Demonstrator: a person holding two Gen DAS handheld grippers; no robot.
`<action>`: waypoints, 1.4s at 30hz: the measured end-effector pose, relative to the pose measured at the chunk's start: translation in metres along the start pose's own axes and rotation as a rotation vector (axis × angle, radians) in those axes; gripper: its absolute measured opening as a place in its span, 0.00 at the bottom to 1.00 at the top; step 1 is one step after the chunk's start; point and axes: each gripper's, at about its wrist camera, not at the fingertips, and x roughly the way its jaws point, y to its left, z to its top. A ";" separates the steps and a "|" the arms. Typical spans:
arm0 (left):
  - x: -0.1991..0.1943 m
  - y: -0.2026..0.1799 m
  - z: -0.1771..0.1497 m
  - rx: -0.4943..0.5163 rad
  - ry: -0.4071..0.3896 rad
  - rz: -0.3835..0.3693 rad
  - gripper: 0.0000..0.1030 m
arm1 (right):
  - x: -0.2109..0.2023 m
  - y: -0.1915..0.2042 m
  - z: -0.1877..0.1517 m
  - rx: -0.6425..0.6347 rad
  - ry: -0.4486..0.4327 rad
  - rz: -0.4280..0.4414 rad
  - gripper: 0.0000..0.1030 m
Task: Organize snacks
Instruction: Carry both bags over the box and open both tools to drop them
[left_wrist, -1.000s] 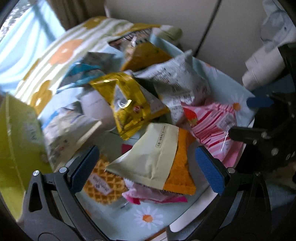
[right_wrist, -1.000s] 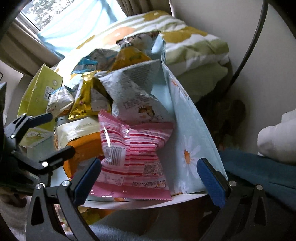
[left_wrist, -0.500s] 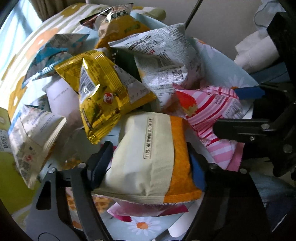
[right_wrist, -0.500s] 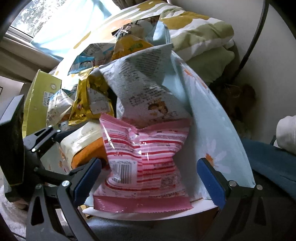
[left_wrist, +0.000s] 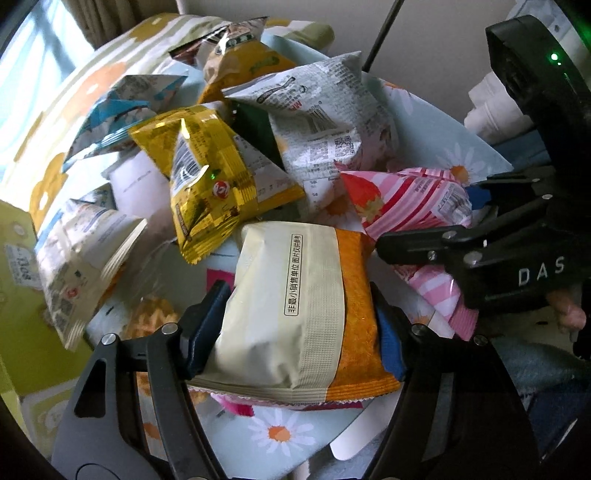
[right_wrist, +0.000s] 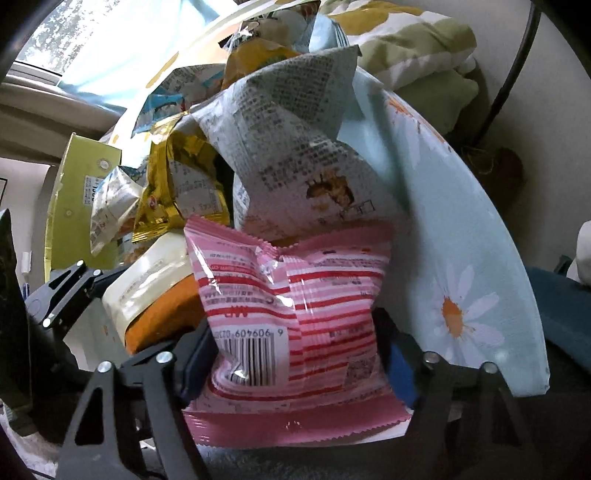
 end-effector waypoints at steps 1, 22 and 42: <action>-0.003 0.001 -0.002 -0.008 -0.005 0.001 0.67 | -0.002 0.000 0.000 -0.002 -0.004 0.000 0.69; -0.118 0.003 -0.056 -0.357 -0.256 0.142 0.67 | -0.078 0.039 -0.015 -0.244 -0.163 0.077 0.68; -0.234 0.198 -0.168 -0.773 -0.452 0.319 0.67 | -0.069 0.259 0.023 -0.551 -0.272 0.160 0.68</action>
